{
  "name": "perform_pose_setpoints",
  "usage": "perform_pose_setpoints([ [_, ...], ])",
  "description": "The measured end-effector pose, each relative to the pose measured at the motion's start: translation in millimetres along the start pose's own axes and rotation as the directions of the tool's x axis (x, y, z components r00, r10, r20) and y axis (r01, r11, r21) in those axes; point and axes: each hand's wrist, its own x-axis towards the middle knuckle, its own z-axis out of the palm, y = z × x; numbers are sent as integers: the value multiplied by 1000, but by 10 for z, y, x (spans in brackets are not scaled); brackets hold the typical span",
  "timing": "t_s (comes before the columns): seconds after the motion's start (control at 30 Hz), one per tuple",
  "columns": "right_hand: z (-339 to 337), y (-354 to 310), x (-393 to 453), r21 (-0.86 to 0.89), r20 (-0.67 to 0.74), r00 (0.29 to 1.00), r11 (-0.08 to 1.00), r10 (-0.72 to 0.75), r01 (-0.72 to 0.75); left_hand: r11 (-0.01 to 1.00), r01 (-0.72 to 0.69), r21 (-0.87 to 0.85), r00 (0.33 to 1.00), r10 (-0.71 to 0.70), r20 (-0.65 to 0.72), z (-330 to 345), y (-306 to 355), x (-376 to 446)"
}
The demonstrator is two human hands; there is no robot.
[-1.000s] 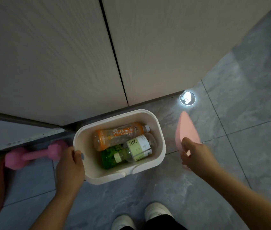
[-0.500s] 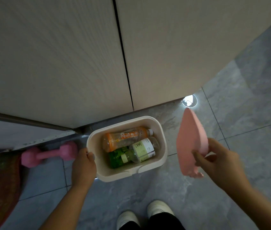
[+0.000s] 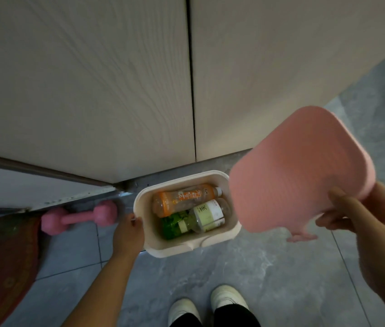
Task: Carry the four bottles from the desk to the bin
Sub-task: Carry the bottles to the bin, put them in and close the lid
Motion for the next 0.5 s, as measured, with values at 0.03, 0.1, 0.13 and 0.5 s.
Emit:
perform_pose_setpoints([
  [0.03, 26, 11, -3, 67, -7, 1000, 998, 24, -23, 1000, 7, -9, 1000, -7, -3, -4, 10, -19],
  [0.1, 105, 112, -26, 183, 15, 996, 979, 93, -94, 998, 2, -56, 999, -4, -32, -6, 16, -64],
  [0.13, 161, 185, -43, 228, 44, 989, 963, 138, -144, 996, -7, -90, 999, 2, -51, -11, 16, -90],
  [0.5, 916, 780, -223, 400, 283, 777, 667, 562, -628, 848, 23, -530, 992, -84, -92, -1, -23, -317],
])
